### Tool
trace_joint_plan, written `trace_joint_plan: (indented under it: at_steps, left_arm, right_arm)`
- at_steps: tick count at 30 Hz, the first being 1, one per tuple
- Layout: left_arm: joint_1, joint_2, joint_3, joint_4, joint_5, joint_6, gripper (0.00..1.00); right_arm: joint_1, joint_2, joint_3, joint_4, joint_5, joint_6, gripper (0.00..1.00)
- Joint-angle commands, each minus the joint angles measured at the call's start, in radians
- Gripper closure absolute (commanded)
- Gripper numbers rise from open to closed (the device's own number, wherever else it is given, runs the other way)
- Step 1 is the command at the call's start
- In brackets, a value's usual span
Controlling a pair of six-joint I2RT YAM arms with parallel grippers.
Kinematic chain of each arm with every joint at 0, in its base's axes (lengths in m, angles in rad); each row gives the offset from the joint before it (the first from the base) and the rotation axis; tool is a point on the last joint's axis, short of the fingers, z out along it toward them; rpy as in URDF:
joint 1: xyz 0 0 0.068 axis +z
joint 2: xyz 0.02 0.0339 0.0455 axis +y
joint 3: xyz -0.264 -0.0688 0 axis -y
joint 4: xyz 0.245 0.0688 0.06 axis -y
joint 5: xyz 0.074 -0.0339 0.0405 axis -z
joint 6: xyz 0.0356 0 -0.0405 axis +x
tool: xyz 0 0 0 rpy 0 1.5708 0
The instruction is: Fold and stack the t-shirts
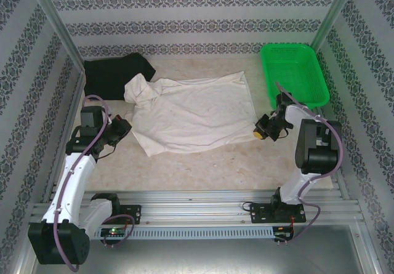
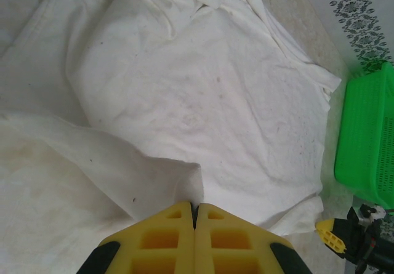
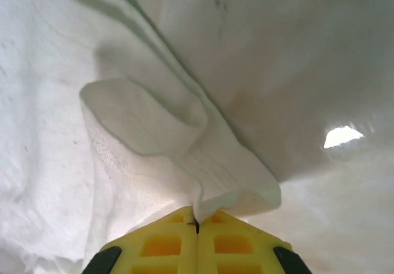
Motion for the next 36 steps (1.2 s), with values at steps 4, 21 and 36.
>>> trace_joint_plan:
  at_steps: [4,21,36]
  left_arm:
    - [0.009,-0.035,-0.044,-0.017,-0.007,-0.027,1.00]
    - [0.029,-0.189,-0.004,-0.396,-0.148,-0.022,1.00]
    - [0.041,-0.302,-0.089,-0.439,-0.195,-0.088,1.00]
  right_arm:
    - [-0.011,-0.060,-0.101,0.023,0.026,-0.009,0.98]
    - [-0.020,-0.264,-0.173,-0.099,0.143,-0.042,1.00]
    - [-0.030,-0.357,-0.317,-0.107,0.122,-0.011,1.00]
